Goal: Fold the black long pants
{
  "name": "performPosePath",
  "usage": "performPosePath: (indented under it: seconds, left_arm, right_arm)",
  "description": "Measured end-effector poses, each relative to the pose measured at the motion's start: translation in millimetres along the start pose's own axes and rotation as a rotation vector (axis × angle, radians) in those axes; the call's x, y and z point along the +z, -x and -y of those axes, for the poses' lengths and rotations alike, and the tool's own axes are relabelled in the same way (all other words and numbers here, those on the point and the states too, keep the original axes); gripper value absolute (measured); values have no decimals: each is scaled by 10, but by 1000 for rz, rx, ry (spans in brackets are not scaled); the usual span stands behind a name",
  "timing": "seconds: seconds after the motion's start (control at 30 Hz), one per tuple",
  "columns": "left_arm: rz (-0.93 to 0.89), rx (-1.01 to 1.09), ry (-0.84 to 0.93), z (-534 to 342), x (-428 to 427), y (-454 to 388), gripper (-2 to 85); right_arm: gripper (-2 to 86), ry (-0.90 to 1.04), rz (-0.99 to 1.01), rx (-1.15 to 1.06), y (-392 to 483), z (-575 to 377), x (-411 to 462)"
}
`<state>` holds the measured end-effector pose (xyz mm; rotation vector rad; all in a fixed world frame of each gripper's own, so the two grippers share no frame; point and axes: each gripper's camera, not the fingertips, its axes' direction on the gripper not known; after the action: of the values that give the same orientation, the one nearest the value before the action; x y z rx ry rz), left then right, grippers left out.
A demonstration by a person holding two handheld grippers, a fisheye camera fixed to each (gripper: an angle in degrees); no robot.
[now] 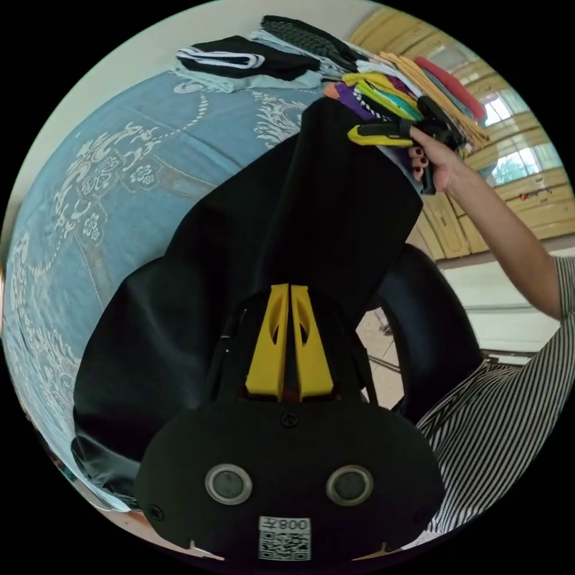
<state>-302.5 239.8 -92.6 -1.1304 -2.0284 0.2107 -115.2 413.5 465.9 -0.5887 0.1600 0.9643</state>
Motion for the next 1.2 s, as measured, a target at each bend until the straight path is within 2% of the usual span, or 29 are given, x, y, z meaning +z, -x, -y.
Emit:
performPosePath:
  seconds: [0.23, 0.33, 0.6, 0.77, 0.9, 1.2]
  left_arm:
    - [-213, -302, -212, -289, -318, 954, 4]
    - [-257, -341, -193, -296, -241, 1176, 3]
    - [-348, -345, -212, -454, -98, 1258, 4]
    - [-351, -356, -223, -519, -71, 1303, 3]
    - [-344, -356, -216, -529, -41, 1310, 3]
    - [-342, -344, -210, -549, 10, 1258, 3]
  right_arm:
    - [4, -1, 29, -192, 393, 381, -3]
    - [4, 51, -13, -217, 474, 529, 145]
    - [6, 2, 74, -174, 130, 340, 58]
    - [23, -60, -33, -105, -144, 93, -98]
    - [52, -64, 33, 2, -472, -69, -56]
    - [59, -93, 168, 134, -803, -190, 34]
